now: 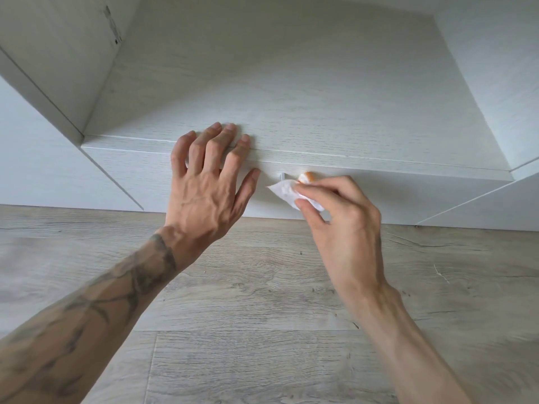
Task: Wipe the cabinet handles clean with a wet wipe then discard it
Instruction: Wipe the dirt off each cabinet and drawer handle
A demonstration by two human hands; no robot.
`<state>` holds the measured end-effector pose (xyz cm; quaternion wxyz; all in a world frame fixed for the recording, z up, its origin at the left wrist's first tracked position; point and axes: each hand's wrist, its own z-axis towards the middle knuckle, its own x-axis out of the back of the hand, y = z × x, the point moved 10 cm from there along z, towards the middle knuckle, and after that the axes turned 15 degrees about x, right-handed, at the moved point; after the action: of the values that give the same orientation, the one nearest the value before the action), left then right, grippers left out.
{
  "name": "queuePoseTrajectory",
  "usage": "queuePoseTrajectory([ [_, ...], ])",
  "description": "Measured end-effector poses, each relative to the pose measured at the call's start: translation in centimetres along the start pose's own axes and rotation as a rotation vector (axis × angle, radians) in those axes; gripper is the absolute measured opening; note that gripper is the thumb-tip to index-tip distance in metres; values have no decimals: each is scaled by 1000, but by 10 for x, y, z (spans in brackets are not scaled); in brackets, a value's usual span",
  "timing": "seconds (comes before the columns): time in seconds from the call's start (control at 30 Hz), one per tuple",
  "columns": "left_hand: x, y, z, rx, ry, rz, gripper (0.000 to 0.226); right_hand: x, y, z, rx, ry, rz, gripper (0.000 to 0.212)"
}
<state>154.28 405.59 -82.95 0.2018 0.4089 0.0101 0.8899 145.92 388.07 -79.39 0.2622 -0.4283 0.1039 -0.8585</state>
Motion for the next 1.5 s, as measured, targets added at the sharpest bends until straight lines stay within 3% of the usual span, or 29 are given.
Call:
queuePoseTrajectory([
  [0.3,1,1,0,-3,16,7,50,-16,-8,13,109,19,-11,13],
  [0.47,-2,-1,-1,-5,14,5,52,-6,-6,-2,101,128,-40,11],
  [0.73,-3,-1,-1,15,49,6,53,-15,-11,14,163,64,-22,7],
  [1.03,1,-1,-1,3,29,17,52,-15,-13,-3,133,66,-13,21],
  [1.2,2,0,0,8,30,18,52,-26,-13,21,121,81,-27,7],
  [1.5,0,0,0,-10,14,24,52,-23,-14,19,79,113,-76,14],
])
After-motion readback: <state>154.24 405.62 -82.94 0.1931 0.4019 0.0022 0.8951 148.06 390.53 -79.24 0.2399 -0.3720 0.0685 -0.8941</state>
